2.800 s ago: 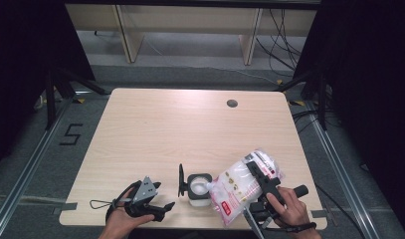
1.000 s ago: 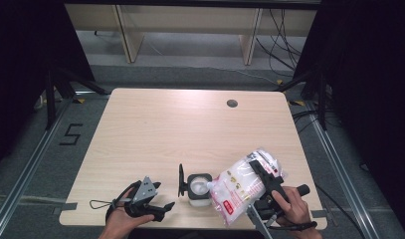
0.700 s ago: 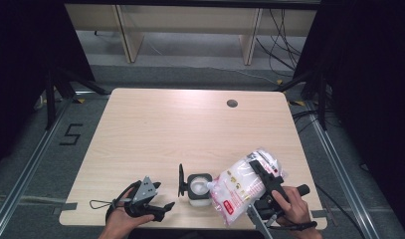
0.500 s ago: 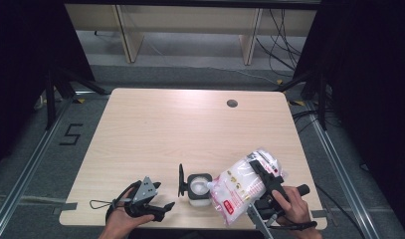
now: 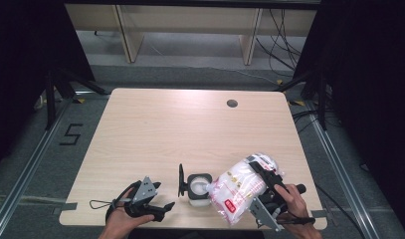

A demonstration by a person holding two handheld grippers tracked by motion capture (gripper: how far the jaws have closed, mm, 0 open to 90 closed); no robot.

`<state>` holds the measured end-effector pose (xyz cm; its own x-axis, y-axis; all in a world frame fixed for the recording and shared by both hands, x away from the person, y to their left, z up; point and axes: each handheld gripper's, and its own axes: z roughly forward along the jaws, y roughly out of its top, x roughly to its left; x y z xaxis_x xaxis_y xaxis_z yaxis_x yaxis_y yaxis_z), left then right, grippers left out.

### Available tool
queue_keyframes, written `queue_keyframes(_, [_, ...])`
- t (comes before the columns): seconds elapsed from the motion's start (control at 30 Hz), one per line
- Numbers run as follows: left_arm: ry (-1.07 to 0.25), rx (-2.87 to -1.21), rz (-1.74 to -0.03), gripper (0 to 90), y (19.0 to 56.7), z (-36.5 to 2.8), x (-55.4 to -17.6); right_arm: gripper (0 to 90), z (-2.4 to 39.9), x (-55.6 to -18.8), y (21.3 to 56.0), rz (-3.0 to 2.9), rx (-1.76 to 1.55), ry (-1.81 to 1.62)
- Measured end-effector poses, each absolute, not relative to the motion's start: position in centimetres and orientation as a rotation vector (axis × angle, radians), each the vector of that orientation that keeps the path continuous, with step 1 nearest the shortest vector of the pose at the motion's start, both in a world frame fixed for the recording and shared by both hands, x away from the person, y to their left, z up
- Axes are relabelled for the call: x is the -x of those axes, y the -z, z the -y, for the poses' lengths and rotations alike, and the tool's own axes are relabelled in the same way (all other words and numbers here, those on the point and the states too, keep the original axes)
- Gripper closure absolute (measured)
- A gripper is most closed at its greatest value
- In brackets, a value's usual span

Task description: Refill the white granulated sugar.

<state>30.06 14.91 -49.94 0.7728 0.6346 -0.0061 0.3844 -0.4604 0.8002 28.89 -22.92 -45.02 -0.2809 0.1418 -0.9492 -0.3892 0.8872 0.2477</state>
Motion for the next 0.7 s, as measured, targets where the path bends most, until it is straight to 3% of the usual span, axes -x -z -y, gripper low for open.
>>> queue_keyframes(0.7, [-0.37,-2.101,-0.758,19.3,50.0,-14.9,-30.1,56.0,24.8,-31.2,46.7,-2.01,-0.006,-0.834])
